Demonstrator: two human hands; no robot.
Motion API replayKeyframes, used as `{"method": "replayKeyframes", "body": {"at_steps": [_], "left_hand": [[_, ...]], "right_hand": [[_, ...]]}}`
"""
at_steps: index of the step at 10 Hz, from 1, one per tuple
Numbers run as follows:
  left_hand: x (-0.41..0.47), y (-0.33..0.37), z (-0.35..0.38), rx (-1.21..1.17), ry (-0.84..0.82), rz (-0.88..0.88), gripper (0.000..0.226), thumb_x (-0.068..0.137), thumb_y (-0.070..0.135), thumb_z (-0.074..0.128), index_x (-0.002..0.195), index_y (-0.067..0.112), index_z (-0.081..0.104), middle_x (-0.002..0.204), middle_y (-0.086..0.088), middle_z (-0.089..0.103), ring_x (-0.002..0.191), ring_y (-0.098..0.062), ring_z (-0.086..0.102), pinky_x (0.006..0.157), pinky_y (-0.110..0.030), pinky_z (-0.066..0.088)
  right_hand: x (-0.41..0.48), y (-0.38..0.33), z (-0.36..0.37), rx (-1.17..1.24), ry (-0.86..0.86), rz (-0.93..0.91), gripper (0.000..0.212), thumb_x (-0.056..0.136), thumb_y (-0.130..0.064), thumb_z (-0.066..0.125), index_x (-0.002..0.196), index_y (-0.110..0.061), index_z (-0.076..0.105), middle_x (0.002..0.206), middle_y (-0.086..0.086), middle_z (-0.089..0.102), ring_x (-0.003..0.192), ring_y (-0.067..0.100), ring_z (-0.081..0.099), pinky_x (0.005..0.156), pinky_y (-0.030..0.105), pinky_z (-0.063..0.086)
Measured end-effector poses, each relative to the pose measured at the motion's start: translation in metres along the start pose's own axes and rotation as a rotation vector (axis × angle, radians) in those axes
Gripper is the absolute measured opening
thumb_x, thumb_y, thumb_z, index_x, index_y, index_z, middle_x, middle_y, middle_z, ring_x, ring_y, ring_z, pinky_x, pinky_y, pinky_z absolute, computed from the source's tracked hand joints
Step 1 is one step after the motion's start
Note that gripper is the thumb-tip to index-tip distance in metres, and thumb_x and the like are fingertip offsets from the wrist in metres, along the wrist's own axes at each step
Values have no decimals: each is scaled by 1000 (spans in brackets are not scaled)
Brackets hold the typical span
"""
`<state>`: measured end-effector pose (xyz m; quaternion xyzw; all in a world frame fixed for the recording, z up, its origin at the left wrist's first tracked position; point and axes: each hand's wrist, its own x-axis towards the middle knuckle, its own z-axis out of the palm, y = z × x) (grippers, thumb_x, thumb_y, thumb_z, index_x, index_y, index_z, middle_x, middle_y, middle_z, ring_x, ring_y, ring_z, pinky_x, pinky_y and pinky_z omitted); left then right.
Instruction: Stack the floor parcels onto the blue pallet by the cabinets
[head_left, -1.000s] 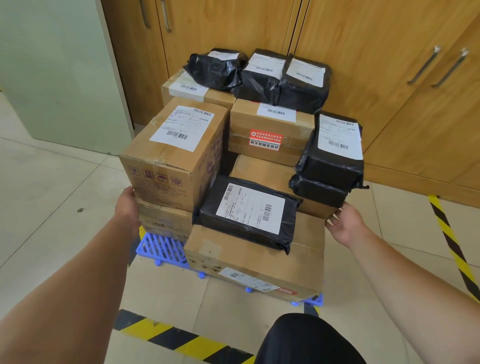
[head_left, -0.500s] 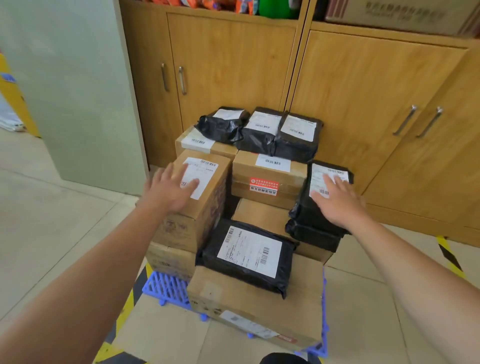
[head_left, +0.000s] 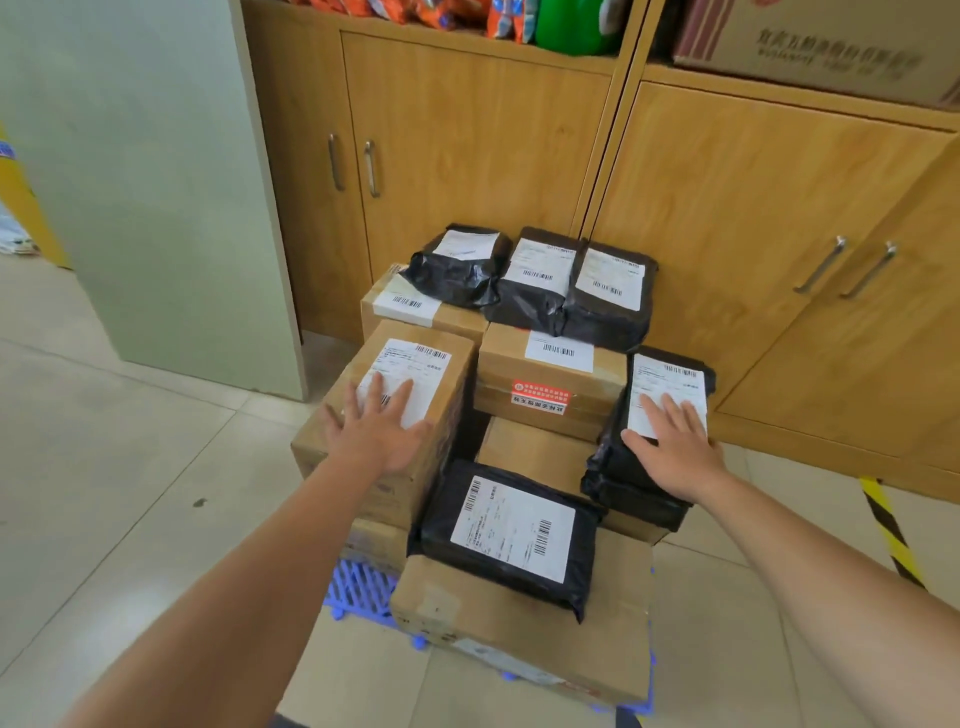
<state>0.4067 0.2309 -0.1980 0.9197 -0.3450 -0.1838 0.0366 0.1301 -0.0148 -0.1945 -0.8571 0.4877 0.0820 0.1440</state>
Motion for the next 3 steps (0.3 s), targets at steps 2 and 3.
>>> {"method": "replayKeyframes", "body": {"at_steps": [2,3], "left_hand": [[-36,11,-64,-160,48,64,65,98,56,35,154,42,6,166,5,-3,152,-28,-8,121,-52,-3],[-64,22,-105,-204,-41,-28,67,97,53,39,155,39,8,166,4,-2,152,-27,-4,121,-49,1]], "right_hand": [[-35,-44,-67,165,13,85,65,98,-57,36,157,-39,16,168,-7,4,154,19,-3,120,57,7],[-74,-62,-107,285,52,77,63,98,-54,42,156,-38,21,167,-7,10,154,17,4,120,55,13]]}}
